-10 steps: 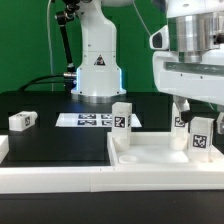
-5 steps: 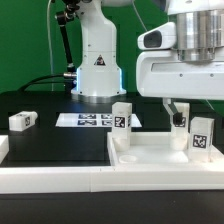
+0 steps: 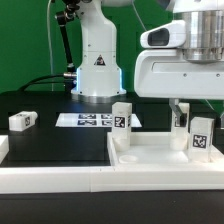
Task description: Assemble square table
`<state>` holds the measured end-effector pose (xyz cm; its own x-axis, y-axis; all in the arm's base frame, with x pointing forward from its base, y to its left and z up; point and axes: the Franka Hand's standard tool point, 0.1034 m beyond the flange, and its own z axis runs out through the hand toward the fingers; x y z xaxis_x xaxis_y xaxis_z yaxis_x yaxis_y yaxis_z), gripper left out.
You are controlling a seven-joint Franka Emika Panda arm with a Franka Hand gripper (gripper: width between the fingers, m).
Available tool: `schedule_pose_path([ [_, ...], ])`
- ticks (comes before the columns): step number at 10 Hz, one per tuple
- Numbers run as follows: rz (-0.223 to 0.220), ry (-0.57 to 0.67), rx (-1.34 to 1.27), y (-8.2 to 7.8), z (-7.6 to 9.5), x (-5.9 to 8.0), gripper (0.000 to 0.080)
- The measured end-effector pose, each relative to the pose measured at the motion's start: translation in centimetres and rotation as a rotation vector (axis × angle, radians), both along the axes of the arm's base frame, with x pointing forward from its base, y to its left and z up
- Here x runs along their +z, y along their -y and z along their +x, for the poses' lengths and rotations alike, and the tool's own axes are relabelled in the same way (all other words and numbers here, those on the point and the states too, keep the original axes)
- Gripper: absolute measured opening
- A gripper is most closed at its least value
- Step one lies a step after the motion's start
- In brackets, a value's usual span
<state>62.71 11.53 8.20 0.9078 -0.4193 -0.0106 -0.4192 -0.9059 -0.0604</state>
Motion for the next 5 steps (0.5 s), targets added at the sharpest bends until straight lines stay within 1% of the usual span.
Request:
schedule_pose_path([
  [2,0.002,-0.001,-0.023,-0.01,0.0,0.0,0.0288],
  [5,0.008,-0.013,-0.225,-0.07,-0.01,-0.02,0.0288],
])
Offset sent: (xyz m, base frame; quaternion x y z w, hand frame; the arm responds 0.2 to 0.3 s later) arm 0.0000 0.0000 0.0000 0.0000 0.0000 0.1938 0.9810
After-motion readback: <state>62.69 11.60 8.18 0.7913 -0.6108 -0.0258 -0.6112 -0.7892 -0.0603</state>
